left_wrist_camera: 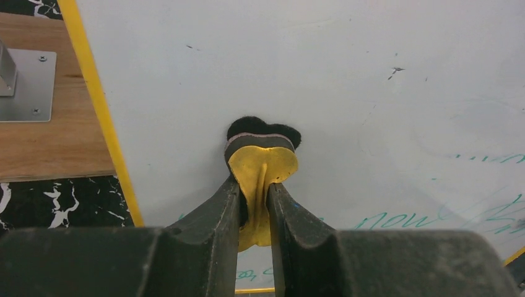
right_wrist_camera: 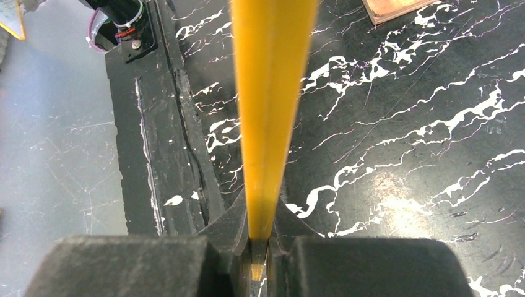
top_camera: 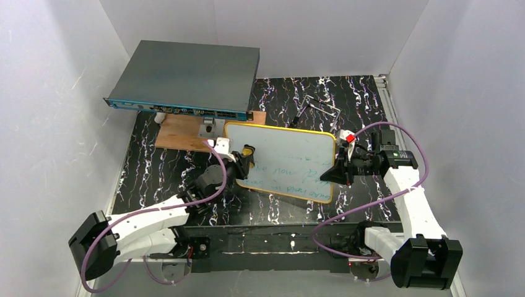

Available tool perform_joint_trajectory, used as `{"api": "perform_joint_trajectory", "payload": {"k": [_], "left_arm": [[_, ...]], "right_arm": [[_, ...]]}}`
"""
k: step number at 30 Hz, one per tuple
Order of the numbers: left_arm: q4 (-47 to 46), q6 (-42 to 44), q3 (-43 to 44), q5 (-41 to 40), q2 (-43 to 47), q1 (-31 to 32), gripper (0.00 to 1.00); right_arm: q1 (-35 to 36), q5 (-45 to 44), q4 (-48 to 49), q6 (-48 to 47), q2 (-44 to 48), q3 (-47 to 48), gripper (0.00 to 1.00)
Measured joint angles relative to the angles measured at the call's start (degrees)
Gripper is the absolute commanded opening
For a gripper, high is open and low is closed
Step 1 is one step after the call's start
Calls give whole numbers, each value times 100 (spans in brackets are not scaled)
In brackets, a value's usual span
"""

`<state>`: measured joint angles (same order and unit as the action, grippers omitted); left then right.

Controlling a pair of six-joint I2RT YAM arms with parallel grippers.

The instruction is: Erase the whiteboard

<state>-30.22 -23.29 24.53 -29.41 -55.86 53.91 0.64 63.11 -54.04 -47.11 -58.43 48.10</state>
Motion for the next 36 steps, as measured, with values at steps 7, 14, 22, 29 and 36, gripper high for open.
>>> {"api": "perform_joint_trajectory", "payload": {"k": [7,14,22,29,36], "left_arm": [[-511,452,321,603,-820,317,0],[-807,922,1080,1220,-1738,1008,0],[-697,435,1305,466,-1926,1255,0],[-481,160,1137,-485,-1499,1141,0],[-787,671,1266,144,-1794,1032,0]], "right_arm": [[-46,15,-39,177,0,0,1],[-57,-20,28,103,0,0,1],[-55,-37,87,101,0,0,1],[-50,-33,92,87,0,0,1],[-81,-17,114,192,0,0,1]]}}
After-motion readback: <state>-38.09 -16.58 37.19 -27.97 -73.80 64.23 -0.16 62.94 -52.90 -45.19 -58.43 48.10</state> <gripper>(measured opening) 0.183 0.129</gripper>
